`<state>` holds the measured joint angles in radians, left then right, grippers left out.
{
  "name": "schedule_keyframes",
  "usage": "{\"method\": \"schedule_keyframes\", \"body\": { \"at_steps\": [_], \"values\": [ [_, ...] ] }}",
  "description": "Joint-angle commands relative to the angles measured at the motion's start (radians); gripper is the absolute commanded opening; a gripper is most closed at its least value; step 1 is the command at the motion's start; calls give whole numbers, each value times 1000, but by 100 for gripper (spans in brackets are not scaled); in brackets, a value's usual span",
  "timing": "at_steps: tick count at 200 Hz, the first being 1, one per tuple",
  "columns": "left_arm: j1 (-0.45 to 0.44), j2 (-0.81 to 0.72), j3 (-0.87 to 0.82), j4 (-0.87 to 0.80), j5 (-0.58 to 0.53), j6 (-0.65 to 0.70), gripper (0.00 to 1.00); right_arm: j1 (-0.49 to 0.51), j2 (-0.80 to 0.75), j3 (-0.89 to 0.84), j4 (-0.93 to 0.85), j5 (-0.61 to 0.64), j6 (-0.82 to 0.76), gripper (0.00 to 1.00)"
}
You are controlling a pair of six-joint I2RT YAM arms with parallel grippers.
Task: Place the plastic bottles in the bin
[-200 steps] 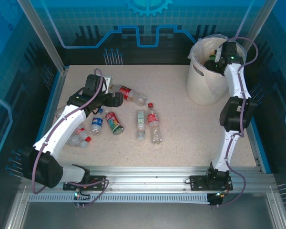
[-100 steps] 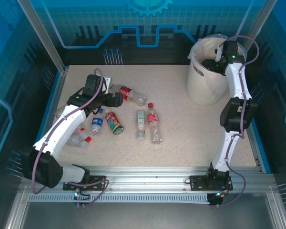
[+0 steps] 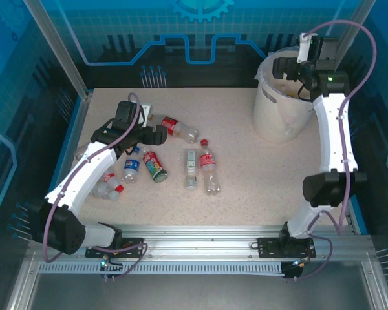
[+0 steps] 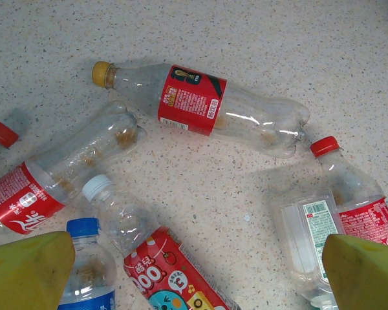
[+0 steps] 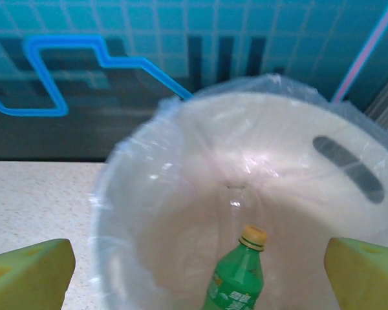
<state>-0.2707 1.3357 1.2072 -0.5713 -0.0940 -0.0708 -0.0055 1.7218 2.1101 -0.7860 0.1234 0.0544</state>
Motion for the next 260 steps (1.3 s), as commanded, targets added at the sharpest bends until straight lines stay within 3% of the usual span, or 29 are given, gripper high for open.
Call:
{"method": "schedule_keyframes", "body": {
  "at_steps": [1,42,68,129,192,260],
  "values": [
    [-4,-7,9,-27,-17,22,99,62,-95,-88,25,51,-26,100],
    [-4,-3,9,-29,-23,25,99,291,-245,-262,17,108,-5,100],
    [-4,0,9,-31,-31,28,99,464,-285,-396,8,127,72,95],
    [1,14,14,-44,-52,33,99,735,-199,-632,42,90,292,82],
    [11,21,17,-52,-79,19,99,884,-8,-674,122,45,425,76],
    [21,31,33,-76,-114,16,99,894,137,-669,159,105,461,77]
  ]
}}
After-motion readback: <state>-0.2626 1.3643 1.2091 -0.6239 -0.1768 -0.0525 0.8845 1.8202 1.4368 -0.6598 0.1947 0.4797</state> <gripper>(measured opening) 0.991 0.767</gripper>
